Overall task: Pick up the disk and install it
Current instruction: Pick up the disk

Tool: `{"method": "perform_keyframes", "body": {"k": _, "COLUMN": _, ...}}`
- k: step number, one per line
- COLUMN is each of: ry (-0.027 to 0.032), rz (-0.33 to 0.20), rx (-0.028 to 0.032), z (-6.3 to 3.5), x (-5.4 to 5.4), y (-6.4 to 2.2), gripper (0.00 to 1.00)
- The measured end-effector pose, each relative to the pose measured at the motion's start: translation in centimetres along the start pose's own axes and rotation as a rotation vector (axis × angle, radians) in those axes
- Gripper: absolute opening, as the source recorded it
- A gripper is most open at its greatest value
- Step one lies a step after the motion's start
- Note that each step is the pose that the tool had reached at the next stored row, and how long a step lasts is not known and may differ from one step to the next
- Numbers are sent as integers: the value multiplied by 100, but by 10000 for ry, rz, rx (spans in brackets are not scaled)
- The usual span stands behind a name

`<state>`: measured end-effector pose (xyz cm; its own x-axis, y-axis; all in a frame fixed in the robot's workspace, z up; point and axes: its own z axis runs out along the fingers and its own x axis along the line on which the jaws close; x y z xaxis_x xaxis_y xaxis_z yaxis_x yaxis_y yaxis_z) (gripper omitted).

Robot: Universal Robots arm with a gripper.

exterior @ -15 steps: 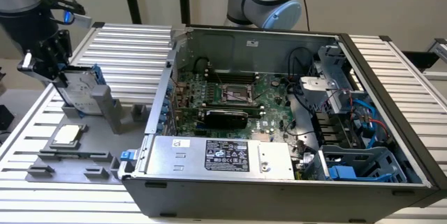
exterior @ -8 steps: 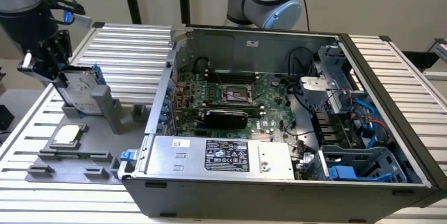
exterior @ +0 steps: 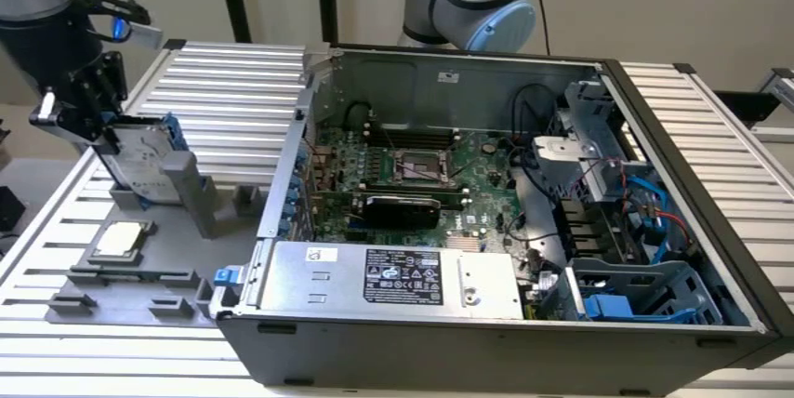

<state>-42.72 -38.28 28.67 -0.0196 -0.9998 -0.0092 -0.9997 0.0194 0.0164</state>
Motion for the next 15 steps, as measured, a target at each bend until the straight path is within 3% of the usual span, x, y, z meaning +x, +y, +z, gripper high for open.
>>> {"method": "perform_keyframes", "body": {"k": 4, "ry": 0, "rz": 0, "rx": -1, "z": -107, "x": -1, "y": 2, "gripper": 0}}
{"method": "perform_keyframes", "body": {"k": 15, "ry": 0, "rz": -1, "rx": -2, "z": -600, "x": -6, "y": 1, "gripper": 0}}
